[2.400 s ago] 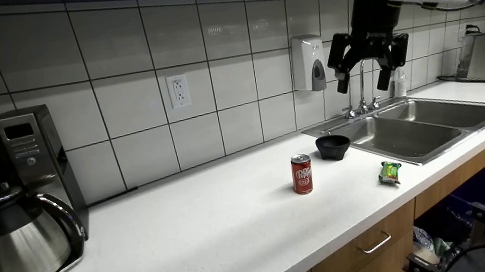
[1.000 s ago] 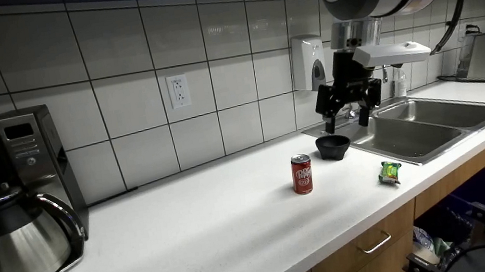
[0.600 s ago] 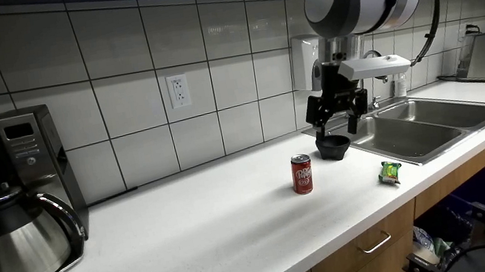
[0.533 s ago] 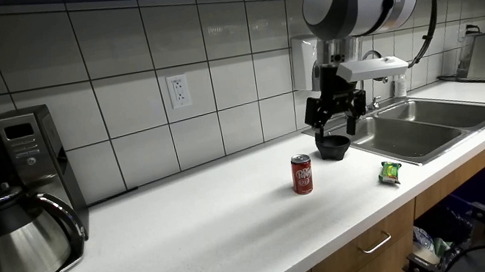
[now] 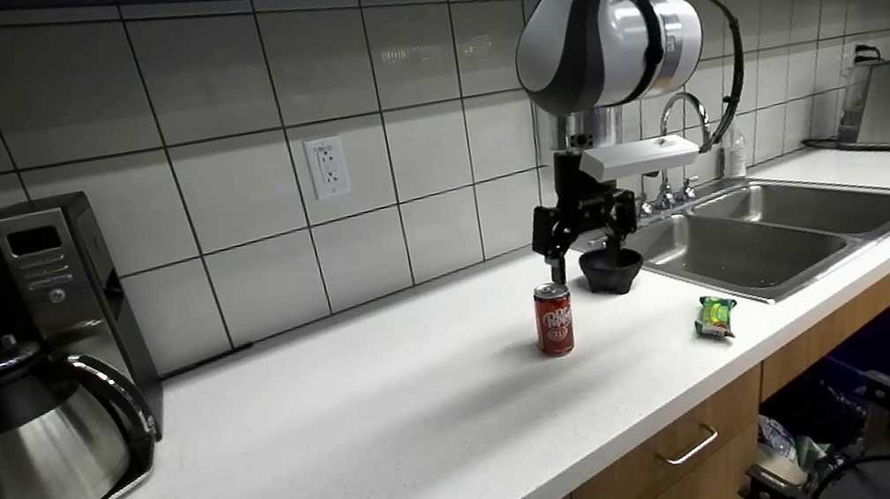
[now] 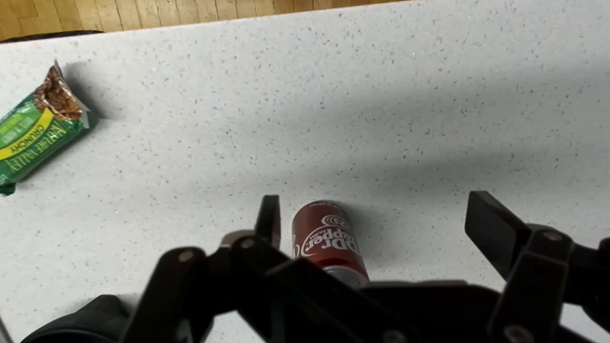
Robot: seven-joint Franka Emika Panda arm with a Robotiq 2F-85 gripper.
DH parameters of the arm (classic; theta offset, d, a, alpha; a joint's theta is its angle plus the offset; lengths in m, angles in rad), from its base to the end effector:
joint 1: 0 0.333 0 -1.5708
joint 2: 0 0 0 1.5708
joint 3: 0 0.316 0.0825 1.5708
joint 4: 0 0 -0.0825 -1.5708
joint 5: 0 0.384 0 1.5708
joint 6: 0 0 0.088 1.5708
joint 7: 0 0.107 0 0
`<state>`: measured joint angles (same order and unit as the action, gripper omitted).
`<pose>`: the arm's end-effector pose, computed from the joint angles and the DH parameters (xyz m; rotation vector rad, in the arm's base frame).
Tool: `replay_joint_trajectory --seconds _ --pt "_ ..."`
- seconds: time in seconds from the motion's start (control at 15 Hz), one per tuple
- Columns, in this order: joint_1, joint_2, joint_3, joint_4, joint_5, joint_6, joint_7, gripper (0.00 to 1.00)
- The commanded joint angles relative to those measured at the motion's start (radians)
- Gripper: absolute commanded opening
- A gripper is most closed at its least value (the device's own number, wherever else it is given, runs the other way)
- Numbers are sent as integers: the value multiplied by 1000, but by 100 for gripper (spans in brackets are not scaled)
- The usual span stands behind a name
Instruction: Put the red can in the black bowl.
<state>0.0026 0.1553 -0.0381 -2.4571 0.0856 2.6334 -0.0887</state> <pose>0.4852 -0.0197 0.2375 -3.1061 0.0320 -0.0366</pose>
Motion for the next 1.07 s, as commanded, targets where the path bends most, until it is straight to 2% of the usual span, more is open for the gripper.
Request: replay_joint_trajectory --seconds 0.0,1.0 --pt "-11 74 18 74 -2 -4 13 100" --pt "-12 231 1 201 -27 -15 60 100"
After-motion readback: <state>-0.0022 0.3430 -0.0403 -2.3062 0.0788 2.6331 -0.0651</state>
